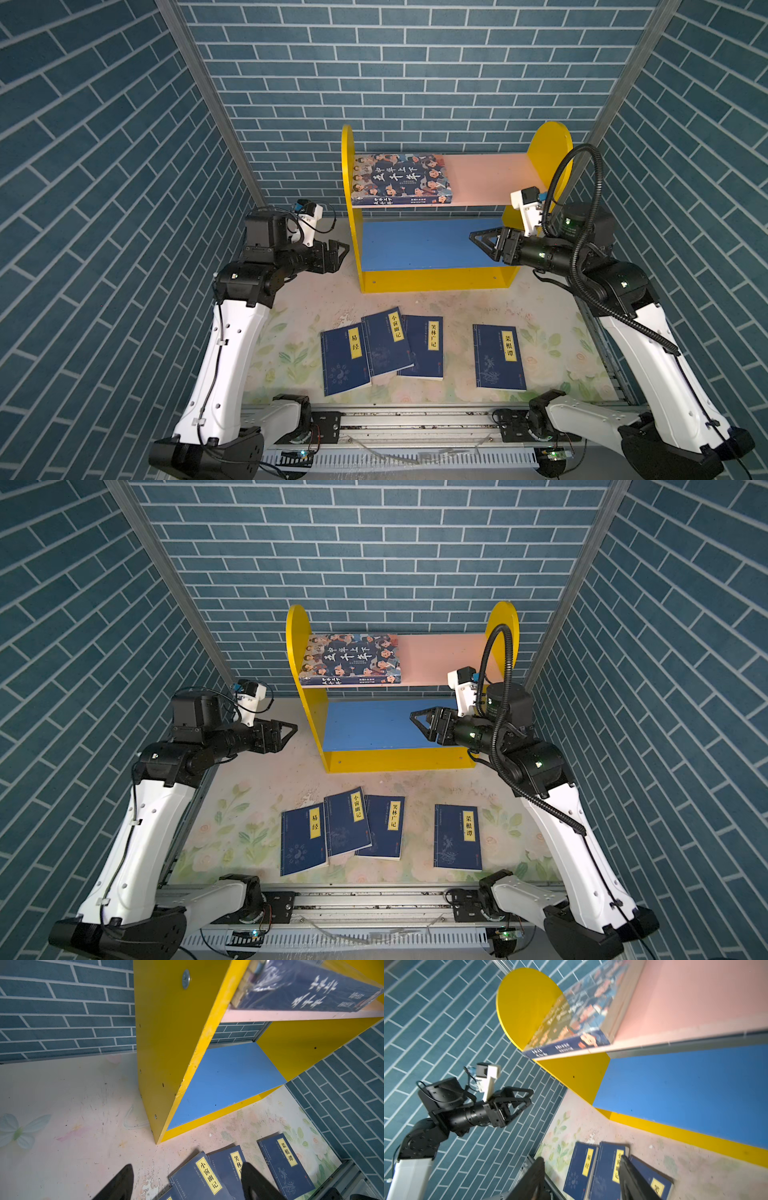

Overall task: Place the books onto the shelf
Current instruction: 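Withdraw both grippers from the shelf and lower them toward the dark blue books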

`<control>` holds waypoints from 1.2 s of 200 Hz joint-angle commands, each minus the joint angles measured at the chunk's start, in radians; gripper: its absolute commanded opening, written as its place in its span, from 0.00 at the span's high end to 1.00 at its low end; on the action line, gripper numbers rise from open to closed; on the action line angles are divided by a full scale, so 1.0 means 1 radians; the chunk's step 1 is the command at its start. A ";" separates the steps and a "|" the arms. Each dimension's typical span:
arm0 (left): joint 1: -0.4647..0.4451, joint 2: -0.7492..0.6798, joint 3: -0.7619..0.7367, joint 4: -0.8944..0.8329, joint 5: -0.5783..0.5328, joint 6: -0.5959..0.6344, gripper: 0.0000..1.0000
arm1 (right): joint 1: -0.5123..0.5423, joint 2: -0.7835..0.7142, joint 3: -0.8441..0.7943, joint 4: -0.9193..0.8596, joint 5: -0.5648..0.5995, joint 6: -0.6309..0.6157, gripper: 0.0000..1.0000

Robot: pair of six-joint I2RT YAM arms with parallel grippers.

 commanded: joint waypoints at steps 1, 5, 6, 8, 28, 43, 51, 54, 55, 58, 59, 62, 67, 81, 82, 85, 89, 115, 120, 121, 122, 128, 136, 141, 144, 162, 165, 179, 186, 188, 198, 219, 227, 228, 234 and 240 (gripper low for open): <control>0.006 0.004 -0.010 -0.018 0.050 -0.023 0.18 | 0.004 -0.060 -0.066 -0.011 -0.024 0.002 0.42; 0.006 0.003 -0.019 -0.024 0.053 -0.034 0.18 | 0.005 -0.072 -0.086 -0.011 -0.024 0.008 0.42; 0.006 0.003 -0.022 -0.024 0.054 -0.037 0.18 | 0.005 -0.075 -0.091 -0.011 -0.024 0.009 0.42; 0.006 0.002 -0.028 -0.027 0.055 -0.044 0.18 | 0.006 -0.081 -0.103 -0.009 -0.024 0.013 0.42; 0.006 -0.018 -0.119 -0.027 0.045 -0.126 0.16 | 0.013 -0.141 -0.220 0.001 -0.018 0.042 0.42; 0.006 -0.035 -0.202 -0.007 0.053 -0.171 0.15 | 0.022 -0.189 -0.297 0.005 0.000 0.065 0.42; 0.006 -0.044 -0.256 0.010 0.068 -0.191 0.15 | 0.029 -0.216 -0.338 0.015 0.006 0.081 0.42; 0.006 -0.047 -0.274 0.016 0.075 -0.195 0.15 | 0.033 -0.225 -0.353 0.019 0.010 0.088 0.42; 0.006 -0.048 -0.280 0.018 0.076 -0.197 0.15 | 0.034 -0.229 -0.358 0.021 0.010 0.090 0.42; 0.006 -0.050 -0.298 0.024 0.082 -0.205 0.15 | 0.038 -0.238 -0.375 0.024 0.014 0.096 0.42; 0.006 -0.050 -0.303 0.026 0.083 -0.208 0.15 | 0.039 -0.240 -0.381 0.025 0.016 0.099 0.42; 0.006 -0.052 -0.322 0.032 0.091 -0.216 0.15 | 0.043 -0.247 -0.394 0.030 0.020 0.106 0.42; 0.006 -0.056 -0.352 0.045 0.101 -0.232 0.15 | 0.052 -0.262 -0.423 0.034 0.028 0.118 0.42; 0.006 -0.062 -0.433 0.081 0.120 -0.273 0.15 | 0.077 -0.295 -0.491 0.033 0.055 0.146 0.42; 0.006 -0.061 -0.439 0.085 0.120 -0.277 0.15 | 0.077 -0.295 -0.491 0.033 0.055 0.146 0.42; 0.006 -0.062 -0.455 0.092 0.120 -0.286 0.15 | 0.085 -0.304 -0.512 0.034 0.064 0.156 0.43; 0.006 -0.063 -0.476 0.101 0.120 -0.298 0.14 | 0.093 -0.313 -0.532 0.036 0.073 0.164 0.43; 0.005 -0.074 -0.602 0.174 0.112 -0.360 0.14 | 0.139 -0.366 -0.681 0.044 0.164 0.255 0.43; 0.004 -0.075 -0.620 0.187 0.114 -0.370 0.13 | 0.139 -0.377 -0.709 0.028 0.201 0.284 0.43; 0.004 -0.075 -0.623 0.190 0.115 -0.370 0.13 | 0.139 -0.379 -0.714 0.025 0.209 0.289 0.43; 0.004 -0.075 -0.626 0.193 0.117 -0.371 0.13 | 0.139 -0.381 -0.719 0.022 0.218 0.294 0.43; 0.002 -0.070 -0.637 0.209 0.133 -0.370 0.13 | 0.139 -0.396 -0.748 -0.005 0.274 0.323 0.43; -0.004 -0.058 -0.639 0.220 0.157 -0.345 0.14 | 0.138 -0.416 -0.785 -0.044 0.354 0.354 0.42; -0.010 -0.048 -0.633 0.216 0.158 -0.322 0.14 | 0.138 -0.428 -0.802 -0.074 0.405 0.369 0.42; -0.014 -0.044 -0.628 0.212 0.156 -0.310 0.14 | 0.138 -0.435 -0.812 -0.093 0.438 0.379 0.41; -0.019 -0.025 -0.608 0.203 0.190 -0.265 0.14 | 0.132 -0.450 -0.845 -0.182 0.597 0.417 0.38; -0.019 -0.025 -0.607 0.201 0.197 -0.258 0.14 | 0.129 -0.450 -0.849 -0.193 0.617 0.425 0.37; -0.020 -0.026 -0.607 0.199 0.236 -0.245 0.15 | 0.108 -0.440 -0.873 -0.209 0.661 0.450 0.34; -0.023 -0.032 -0.612 0.198 0.257 -0.242 0.15 | 0.094 -0.434 -0.884 -0.211 0.670 0.464 0.34; -0.023 -0.032 -0.615 0.198 0.263 -0.240 0.15 | 0.090 -0.433 -0.887 -0.209 0.672 0.467 0.34; -0.029 -0.048 -0.626 0.206 0.296 -0.235 0.15 | 0.074 -0.434 -0.902 -0.201 0.685 0.482 0.33; -0.069 -0.085 -0.645 0.218 0.330 -0.209 0.15 | 0.021 -0.442 -0.934 -0.182 0.700 0.499 0.30; -0.096 -0.095 -0.644 0.215 0.336 -0.190 0.14 | -0.009 -0.436 -0.945 -0.181 0.695 0.498 0.29; -0.100 -0.096 -0.644 0.215 0.336 -0.189 0.14 | -0.014 -0.435 -0.946 -0.180 0.694 0.497 0.29; -0.124 -0.101 -0.642 0.211 0.338 -0.172 0.14 | -0.035 -0.425 -0.955 -0.175 0.684 0.491 0.28; -0.156 -0.105 -0.636 0.206 0.337 -0.156 0.14 | -0.059 -0.415 -0.963 -0.169 0.667 0.486 0.28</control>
